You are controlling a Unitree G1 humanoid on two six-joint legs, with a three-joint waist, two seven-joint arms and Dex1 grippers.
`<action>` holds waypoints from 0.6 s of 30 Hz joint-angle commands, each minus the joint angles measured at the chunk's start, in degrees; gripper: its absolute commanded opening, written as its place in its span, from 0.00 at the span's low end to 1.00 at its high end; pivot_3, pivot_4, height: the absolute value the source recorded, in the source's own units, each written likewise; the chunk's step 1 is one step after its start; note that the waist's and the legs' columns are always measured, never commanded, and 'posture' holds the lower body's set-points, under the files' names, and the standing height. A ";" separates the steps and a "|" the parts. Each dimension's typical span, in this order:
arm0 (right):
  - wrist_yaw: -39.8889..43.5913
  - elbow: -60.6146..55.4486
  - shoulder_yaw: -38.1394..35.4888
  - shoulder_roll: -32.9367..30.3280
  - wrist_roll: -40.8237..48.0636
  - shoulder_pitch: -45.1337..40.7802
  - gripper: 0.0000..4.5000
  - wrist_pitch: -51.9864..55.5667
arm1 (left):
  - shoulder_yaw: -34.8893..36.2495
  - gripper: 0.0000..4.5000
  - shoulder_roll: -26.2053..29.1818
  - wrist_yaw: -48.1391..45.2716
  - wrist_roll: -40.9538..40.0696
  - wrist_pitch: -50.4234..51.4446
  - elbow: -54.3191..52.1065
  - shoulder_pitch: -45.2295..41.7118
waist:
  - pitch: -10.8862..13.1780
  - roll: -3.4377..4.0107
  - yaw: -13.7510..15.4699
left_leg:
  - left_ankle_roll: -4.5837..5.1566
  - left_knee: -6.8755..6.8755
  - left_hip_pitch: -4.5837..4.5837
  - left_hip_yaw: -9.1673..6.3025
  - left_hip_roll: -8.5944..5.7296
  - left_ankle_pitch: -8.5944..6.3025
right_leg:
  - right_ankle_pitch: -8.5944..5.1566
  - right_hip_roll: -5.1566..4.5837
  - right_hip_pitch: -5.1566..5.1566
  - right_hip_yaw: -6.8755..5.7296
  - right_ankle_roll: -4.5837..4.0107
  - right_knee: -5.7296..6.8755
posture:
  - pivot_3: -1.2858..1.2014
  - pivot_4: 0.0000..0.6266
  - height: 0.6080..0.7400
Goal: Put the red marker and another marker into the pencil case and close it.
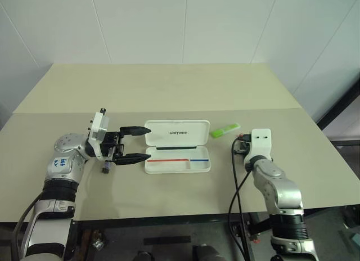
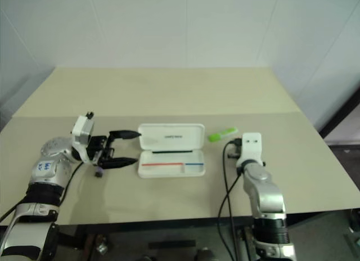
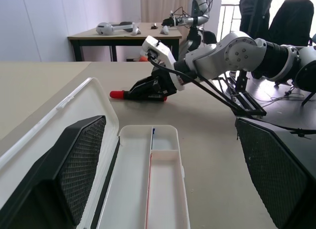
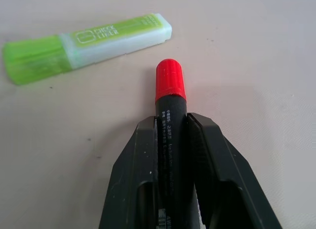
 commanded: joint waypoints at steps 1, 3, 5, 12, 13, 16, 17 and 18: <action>5.32 -6.57 -0.46 -3.01 2.08 -1.06 0.12 -1.54 | 1.66 1.00 0.56 -4.35 -1.49 -0.31 -1.10 -0.21 | 0.00 0.00 -0.07 | 0.00 -0.06 -0.03 0.00 0.00 0.00 | 0.00 0.00 -0.05 0.00 0.00 0.00 | 0.52 0.24 1.00; 9.86 -9.52 0.42 -5.51 3.56 -1.25 0.12 -1.90 | 1.86 1.00 0.52 -4.40 -1.44 -0.30 -0.99 -0.32 | 0.01 0.02 -0.30 | 0.00 -0.18 0.00 0.00 0.03 0.00 | -0.02 0.04 -0.07 0.00 -0.03 -0.03 | 0.52 0.24 1.00; 13.93 -11.93 1.47 -7.88 4.73 -1.36 0.12 -2.31 | 1.98 1.00 0.58 -4.43 -1.38 -0.30 -0.85 -0.43 | 0.01 0.02 -0.32 | 0.00 -0.28 0.00 -0.01 0.06 0.00 | -0.06 0.08 -0.13 0.00 -0.03 -0.01 | 0.52 0.24 1.00; 30.33 -18.97 6.93 -17.63 8.41 -1.68 0.12 -4.92 | 2.58 1.00 1.20 -4.33 -1.46 -0.25 -1.32 0.41 | 0.02 0.02 -0.02 | 0.00 -0.26 -0.02 -0.01 0.06 -0.01 | -0.11 0.06 -0.12 -0.04 -0.06 -0.03 | 0.52 0.24 1.00; 33.08 -19.79 7.97 -19.06 9.04 -2.03 0.12 -5.47 | 2.71 1.00 1.39 -4.36 -1.51 -0.20 -1.41 0.57 | 0.02 0.02 -0.04 | 0.00 -0.24 -0.01 -0.01 0.04 -0.01 | -0.11 0.05 -0.11 -0.04 -0.06 -0.03 | 0.52 0.24 1.00; 39.74 -21.36 10.39 -22.67 10.38 -2.73 0.12 -7.14 | 2.95 1.00 1.77 -3.93 -1.16 -0.43 -1.41 1.04 | 0.03 0.01 0.01 | 0.00 -0.22 0.00 -0.01 0.05 -0.01 | -0.10 0.05 -0.10 -0.05 -0.06 -0.02 | 0.52 0.24 1.00; 42.82 -21.43 11.87 -24.13 10.41 -3.45 0.12 -8.47 | 3.18 1.00 1.94 -3.89 -1.10 -0.61 -1.20 1.34 | 0.03 0.01 0.01 | 0.00 -0.22 -0.01 -0.04 0.06 -0.01 | -0.10 0.06 -0.10 -0.07 -0.06 -0.02 | 0.52 0.24 1.00; 44.98 -21.35 12.86 -25.10 10.36 -3.99 0.12 -9.50 | 3.36 1.00 2.05 -3.88 -1.06 -0.73 -1.06 1.53 | 0.03 0.01 -0.01 | 0.00 -0.22 0.00 -0.03 0.06 -0.01 | -0.10 0.06 -0.09 -0.07 -0.06 -0.02 | 0.52 0.24 1.00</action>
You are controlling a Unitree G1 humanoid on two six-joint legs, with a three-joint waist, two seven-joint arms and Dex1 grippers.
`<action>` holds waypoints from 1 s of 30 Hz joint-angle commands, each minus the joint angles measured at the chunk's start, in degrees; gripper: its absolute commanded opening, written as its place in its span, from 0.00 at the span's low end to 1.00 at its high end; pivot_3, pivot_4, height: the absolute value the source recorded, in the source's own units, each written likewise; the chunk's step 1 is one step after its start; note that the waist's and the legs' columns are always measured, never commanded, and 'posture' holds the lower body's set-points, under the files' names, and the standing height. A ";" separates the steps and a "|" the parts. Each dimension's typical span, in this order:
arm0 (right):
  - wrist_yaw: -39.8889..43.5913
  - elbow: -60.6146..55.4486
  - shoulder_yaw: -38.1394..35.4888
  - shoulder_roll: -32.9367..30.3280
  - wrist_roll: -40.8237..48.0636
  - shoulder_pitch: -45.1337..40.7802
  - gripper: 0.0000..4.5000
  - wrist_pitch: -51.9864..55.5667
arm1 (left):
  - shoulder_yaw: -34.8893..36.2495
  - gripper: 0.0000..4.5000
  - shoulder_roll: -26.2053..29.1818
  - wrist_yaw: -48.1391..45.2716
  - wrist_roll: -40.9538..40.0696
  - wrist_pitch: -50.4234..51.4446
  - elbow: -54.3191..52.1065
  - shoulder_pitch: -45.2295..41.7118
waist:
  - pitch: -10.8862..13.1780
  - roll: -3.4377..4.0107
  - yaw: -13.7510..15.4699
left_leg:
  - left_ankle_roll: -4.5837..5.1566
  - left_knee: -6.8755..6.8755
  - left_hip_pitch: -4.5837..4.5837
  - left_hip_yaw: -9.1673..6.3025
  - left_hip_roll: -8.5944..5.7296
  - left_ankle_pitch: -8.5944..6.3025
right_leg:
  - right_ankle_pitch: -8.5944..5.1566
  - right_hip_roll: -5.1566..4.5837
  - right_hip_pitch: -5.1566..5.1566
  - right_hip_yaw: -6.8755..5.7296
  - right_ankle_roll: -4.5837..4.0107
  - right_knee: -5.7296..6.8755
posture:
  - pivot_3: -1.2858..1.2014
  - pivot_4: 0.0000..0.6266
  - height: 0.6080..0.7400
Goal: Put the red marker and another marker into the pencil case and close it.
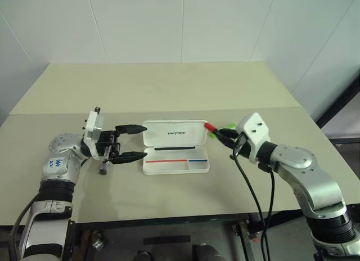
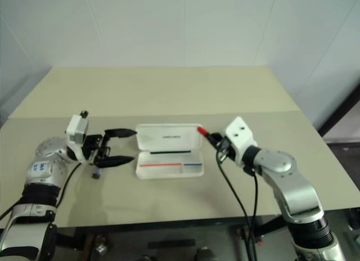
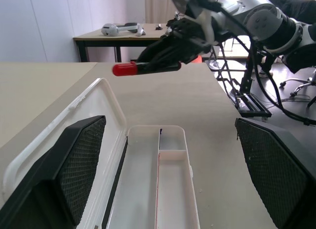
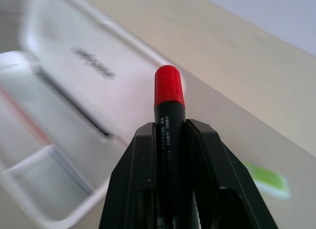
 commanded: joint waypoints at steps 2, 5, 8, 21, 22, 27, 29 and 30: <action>9.17 -1.86 3.73 -4.07 0.18 -2.85 0.12 -5.33 | 1.65 1.00 1.31 -4.02 -0.81 -1.15 -0.72 1.01 | 0.01 -0.01 -0.05 | 0.00 0.00 0.00 -0.01 0.00 0.00 | 0.00 0.00 0.00 -0.01 0.00 -0.01 | 0.52 0.24 1.00; 12.27 3.74 10.27 -2.97 -4.78 -7.56 0.12 -10.72 | 1.83 1.00 2.22 -4.59 -0.02 -2.87 0.81 1.54 | 0.01 -0.02 -0.17 | 0.00 0.02 0.00 0.00 0.01 0.00 | 0.00 0.00 -0.01 -0.01 0.00 0.01 | 0.52 0.24 1.00; 14.21 9.19 13.93 -1.13 -7.80 -11.22 0.12 -15.38 | 1.95 1.00 2.69 -4.65 0.06 -3.98 1.74 1.59 | 0.01 -0.02 -0.10 | 0.00 0.06 0.06 0.04 0.02 0.00 | 0.00 -0.01 0.00 -0.01 -0.01 0.05 | 0.52 0.24 1.00; 15.51 36.99 20.68 12.01 -19.66 -25.73 0.12 -35.09 | 2.85 1.00 6.39 -5.99 0.14 -5.62 4.89 3.23 | 0.02 -0.02 -0.17 | -0.03 0.01 0.03 0.03 0.06 -0.01 | -0.06 -0.08 -0.09 -0.11 -0.12 0.13 | 0.52 0.24 1.00; 15.51 37.76 20.72 12.71 -19.98 -25.96 0.12 -35.70 | 2.99 1.00 6.67 -6.06 0.14 -5.74 5.27 3.27 | 0.02 -0.02 -0.15 | -0.04 0.02 0.03 0.01 0.07 -0.01 | -0.07 -0.09 -0.10 -0.13 -0.13 0.15 | 0.52 0.24 1.00; 15.66 40.76 20.70 15.13 -21.33 -25.97 0.12 -38.03 | 3.43 1.00 7.71 -6.18 0.40 -6.54 6.74 3.46 | 0.02 -0.02 -0.29 | -0.04 0.08 0.05 0.01 0.06 -0.01 | -0.07 -0.12 -0.11 -0.13 -0.13 0.26 | 0.52 0.24 1.00; 15.23 42.29 20.59 16.18 -21.79 -26.18 0.12 -38.64 | 3.55 1.00 7.99 -6.36 0.32 -6.93 7.53 3.26 | 0.02 -0.02 -0.30 | -0.05 0.11 0.05 0.02 0.07 -0.01 | -0.07 -0.11 -0.11 -0.14 -0.13 0.31 | 0.52 0.24 1.00; 15.09 42.95 20.52 16.56 -22.07 -26.30 0.12 -38.96 | 3.57 1.00 8.08 -6.40 0.26 -6.98 7.68 3.20 | 0.02 -0.02 -0.34 | -0.06 0.13 0.05 0.02 0.07 0.00 | -0.07 -0.11 -0.11 -0.14 -0.13 0.35 | 0.52 0.24 1.00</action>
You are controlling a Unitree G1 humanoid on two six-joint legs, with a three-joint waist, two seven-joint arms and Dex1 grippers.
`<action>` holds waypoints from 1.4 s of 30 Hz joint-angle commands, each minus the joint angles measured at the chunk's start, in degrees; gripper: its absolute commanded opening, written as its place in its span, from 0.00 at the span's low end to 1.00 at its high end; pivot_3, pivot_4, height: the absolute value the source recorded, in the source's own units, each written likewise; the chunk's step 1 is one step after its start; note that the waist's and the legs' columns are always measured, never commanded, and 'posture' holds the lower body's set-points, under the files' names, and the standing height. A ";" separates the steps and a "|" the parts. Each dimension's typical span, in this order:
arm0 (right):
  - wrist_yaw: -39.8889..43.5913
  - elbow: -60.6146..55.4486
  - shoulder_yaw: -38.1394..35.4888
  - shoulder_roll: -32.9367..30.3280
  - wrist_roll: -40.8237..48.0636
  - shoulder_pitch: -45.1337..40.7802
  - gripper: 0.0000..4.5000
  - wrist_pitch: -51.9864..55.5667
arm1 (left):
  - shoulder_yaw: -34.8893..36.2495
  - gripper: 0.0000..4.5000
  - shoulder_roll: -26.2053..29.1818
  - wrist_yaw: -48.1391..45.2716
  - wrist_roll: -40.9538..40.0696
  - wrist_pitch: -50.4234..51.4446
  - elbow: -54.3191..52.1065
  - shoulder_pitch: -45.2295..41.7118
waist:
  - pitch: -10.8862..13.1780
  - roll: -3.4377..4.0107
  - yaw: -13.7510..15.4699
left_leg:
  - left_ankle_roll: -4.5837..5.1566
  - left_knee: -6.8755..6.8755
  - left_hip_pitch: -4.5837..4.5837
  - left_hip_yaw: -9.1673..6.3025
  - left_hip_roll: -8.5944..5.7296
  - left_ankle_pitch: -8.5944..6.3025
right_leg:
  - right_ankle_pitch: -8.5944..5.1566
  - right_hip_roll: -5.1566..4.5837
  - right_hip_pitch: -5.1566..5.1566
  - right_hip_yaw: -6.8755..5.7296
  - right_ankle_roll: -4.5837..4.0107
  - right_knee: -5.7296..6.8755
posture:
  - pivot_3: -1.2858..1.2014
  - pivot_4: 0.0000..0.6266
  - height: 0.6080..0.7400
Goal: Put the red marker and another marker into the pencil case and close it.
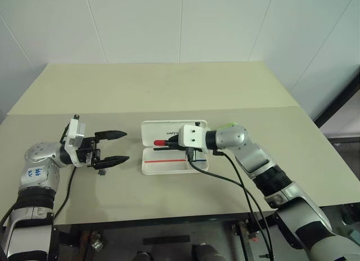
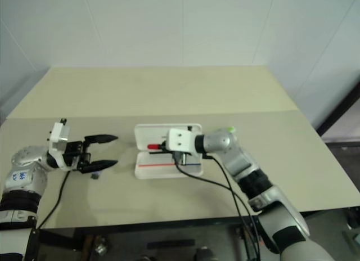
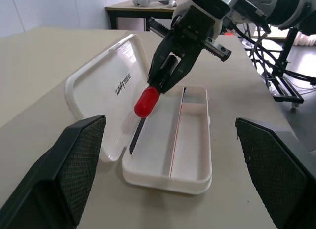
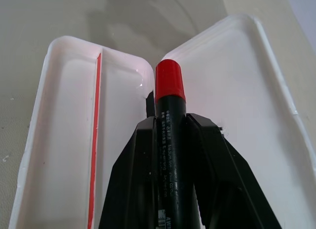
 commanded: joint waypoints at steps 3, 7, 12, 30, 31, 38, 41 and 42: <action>-0.43 1.82 -0.95 1.68 -1.11 -1.44 0.12 -2.59 | 1.53 1.00 1.76 -6.42 -0.79 -1.31 0.84 -0.47 | 0.00 0.00 -0.11 | -0.01 0.01 0.01 0.00 0.00 0.01 | 0.00 0.00 0.00 0.00 0.00 0.04 | 0.52 0.24 1.00; -0.41 2.54 -1.33 2.07 -1.57 -1.27 0.12 -3.12 | 1.50 1.00 2.41 -6.42 -0.36 -2.15 2.07 -0.94 | 0.00 0.00 -0.38 | -0.01 0.02 0.01 -0.01 0.00 0.01 | 0.00 0.00 0.00 0.00 0.00 0.04 | 0.52 0.24 1.00; -0.57 2.72 -1.71 2.23 -1.79 -1.14 0.41 -2.92 | 1.48 1.00 3.00 -6.42 -0.27 -2.88 3.27 -1.55 | 0.00 0.00 -0.83 | -0.01 0.01 0.01 -0.03 0.00 0.01 | 0.00 0.00 0.00 0.00 0.00 0.04 | 0.52 0.24 1.00; 5.28 -25.64 -11.87 -2.67 16.40 10.54 1.00 14.87 | 3.31 1.00 2.67 -0.57 -1.34 -1.62 -5.12 3.97 | 0.00 0.00 -1.07 | -0.01 0.00 0.01 -0.20 0.01 0.01 | 0.00 -0.05 0.01 0.01 0.00 0.07 | 0.52 0.24 1.00; 5.16 -27.98 -13.05 -3.29 18.00 11.62 1.00 16.58 | 3.69 1.00 2.68 -0.28 -1.49 -1.24 -6.31 4.81 | 0.00 0.00 -1.05 | -0.02 -0.01 0.02 -0.21 0.03 0.00 | 0.00 -0.06 0.01 0.02 0.00 0.05 | 0.52 0.24 1.00; 3.33 -38.68 -20.65 -12.52 22.82 19.84 1.00 25.46 | 4.15 1.00 1.38 -0.26 -3.24 2.44 -13.77 7.14 | 0.00 0.00 -0.35 | -0.02 -0.01 0.03 -0.16 0.00 0.00 | -0.01 -0.04 0.07 -0.02 -0.01 0.00 | 0.52 0.24 1.00; -0.41 -39.02 -25.66 -16.87 22.02 22.24 1.00 29.49 | 2.74 1.00 -0.26 -0.13 -2.78 2.96 -14.64 5.70 | 0.00 0.00 -0.03 | -0.02 0.01 0.08 -0.04 -0.05 0.00 | 0.00 -0.06 0.13 0.02 -0.01 -0.06 | 0.52 0.24 1.00; -2.07 -38.55 -26.70 -17.97 21.18 22.64 1.00 30.84 | 2.41 1.00 -0.85 -0.25 -2.61 3.01 -14.48 5.20 | 0.00 0.00 0.10 | -0.02 0.02 0.08 -0.01 -0.06 0.00 | 0.00 -0.06 0.13 0.04 -0.01 -0.07 | 0.52 0.24 1.00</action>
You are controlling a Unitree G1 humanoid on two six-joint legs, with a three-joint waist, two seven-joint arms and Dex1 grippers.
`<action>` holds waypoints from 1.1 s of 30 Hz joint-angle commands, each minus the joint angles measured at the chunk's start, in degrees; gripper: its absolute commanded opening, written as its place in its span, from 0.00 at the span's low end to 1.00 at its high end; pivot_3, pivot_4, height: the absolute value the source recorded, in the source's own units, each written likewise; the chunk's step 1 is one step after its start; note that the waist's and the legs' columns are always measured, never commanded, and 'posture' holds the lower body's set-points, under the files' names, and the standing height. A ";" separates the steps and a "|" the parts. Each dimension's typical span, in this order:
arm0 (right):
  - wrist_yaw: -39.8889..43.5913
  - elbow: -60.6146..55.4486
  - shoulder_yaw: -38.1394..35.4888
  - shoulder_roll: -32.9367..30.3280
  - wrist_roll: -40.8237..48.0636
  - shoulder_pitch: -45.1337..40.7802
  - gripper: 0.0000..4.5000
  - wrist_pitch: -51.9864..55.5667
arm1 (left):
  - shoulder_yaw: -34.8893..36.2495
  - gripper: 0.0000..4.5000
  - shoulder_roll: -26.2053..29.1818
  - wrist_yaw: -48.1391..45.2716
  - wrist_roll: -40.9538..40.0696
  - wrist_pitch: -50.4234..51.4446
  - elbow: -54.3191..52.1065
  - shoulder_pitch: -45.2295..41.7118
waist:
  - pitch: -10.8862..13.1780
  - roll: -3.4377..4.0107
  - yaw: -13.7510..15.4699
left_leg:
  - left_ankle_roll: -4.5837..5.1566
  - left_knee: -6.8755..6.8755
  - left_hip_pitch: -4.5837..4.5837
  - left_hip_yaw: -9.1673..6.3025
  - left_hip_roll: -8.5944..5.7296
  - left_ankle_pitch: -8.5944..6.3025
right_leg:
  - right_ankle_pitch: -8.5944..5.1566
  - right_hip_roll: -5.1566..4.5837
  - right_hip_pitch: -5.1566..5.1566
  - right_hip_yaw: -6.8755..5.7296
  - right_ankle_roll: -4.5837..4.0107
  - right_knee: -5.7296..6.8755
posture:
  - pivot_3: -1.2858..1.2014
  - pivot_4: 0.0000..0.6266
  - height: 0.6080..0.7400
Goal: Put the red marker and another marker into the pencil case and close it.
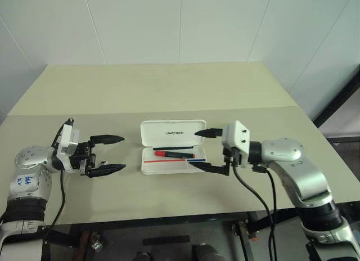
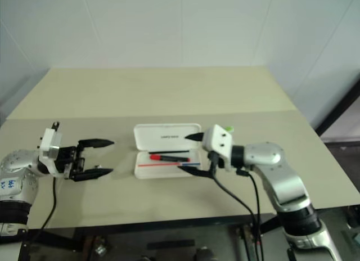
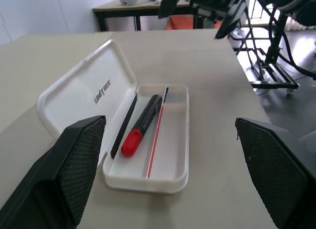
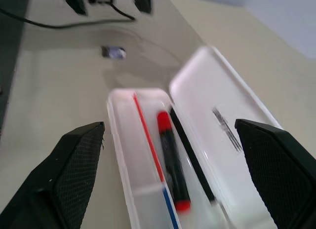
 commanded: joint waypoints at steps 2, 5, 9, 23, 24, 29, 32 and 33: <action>-6.68 -0.71 -6.38 -4.04 -1.72 0.86 1.00 5.06 | -0.59 1.00 -1.82 -0.67 -0.22 0.34 -1.28 -2.27 | 0.00 0.00 0.26 | 0.00 0.00 0.00 0.02 0.00 0.00 | 0.00 0.02 -0.01 0.00 0.00 -0.03 | 0.52 0.24 1.00; -13.00 1.45 -8.85 -4.47 -4.15 0.73 1.00 7.89 | -1.69 1.00 -3.53 -1.29 0.13 0.25 -0.55 -3.95 | 0.00 0.00 0.36 | 0.00 -0.03 -0.01 0.01 0.02 0.00 | 0.00 0.09 -0.01 -0.01 -0.01 -0.05 | 0.52 0.24 1.00; -22.06 3.68 -11.06 -2.35 -6.77 0.10 1.00 12.25 | -2.93 1.00 -5.33 -2.58 0.36 0.19 1.14 -6.50 | 0.00 0.00 0.30 | 0.00 -0.06 -0.02 0.05 0.01 0.00 | 0.00 0.09 -0.02 0.05 0.00 -0.08 | 0.52 0.24 1.00; -55.43 3.77 -17.98 23.15 -9.30 -9.71 1.00 30.24 | -7.45 1.00 -6.76 -6.59 0.29 -0.51 7.81 -13.31 | 0.00 0.00 0.26 | 0.00 -0.13 -0.04 0.03 0.02 0.00 | 0.00 0.14 -0.10 0.12 0.00 -0.02 | 0.52 0.24 1.00; -57.75 4.57 -18.58 25.13 -9.64 -10.72 1.00 30.63 | -7.74 1.00 -6.76 -6.59 0.28 -0.67 8.29 -13.70 | 0.00 0.00 0.26 | 0.00 -0.14 -0.06 0.03 0.03 0.00 | 0.00 0.14 -0.14 0.12 0.00 -0.02 | 0.52 0.24 1.00; -65.03 9.72 -20.48 31.75 -9.91 -15.26 1.00 29.40 | -8.88 1.00 -7.03 -6.59 0.09 -1.12 9.43 -14.88 | 0.00 0.00 0.18 | -0.01 -0.18 -0.17 0.03 0.02 0.01 | 0.00 0.11 -0.28 0.12 0.00 -0.01 | 0.52 0.24 1.00; -67.83 14.60 -21.52 33.69 -9.55 -17.87 1.00 27.63 | -9.29 1.00 -7.41 -6.59 0.11 -1.31 9.73 -15.31 | 0.00 0.00 0.06 | -0.01 -0.21 -0.19 0.04 0.03 0.01 | 0.00 0.10 -0.32 0.13 0.00 -0.01 | 0.52 0.24 1.00; -68.63 16.52 -22.01 34.16 -9.33 -18.89 1.00 26.93 | -9.37 1.00 -7.53 -6.59 0.11 -1.31 9.76 -15.46 | 0.00 0.01 0.05 | -0.01 -0.21 -0.19 0.03 0.03 0.01 | 0.00 0.10 -0.33 0.12 0.00 0.00 | 0.52 0.24 1.00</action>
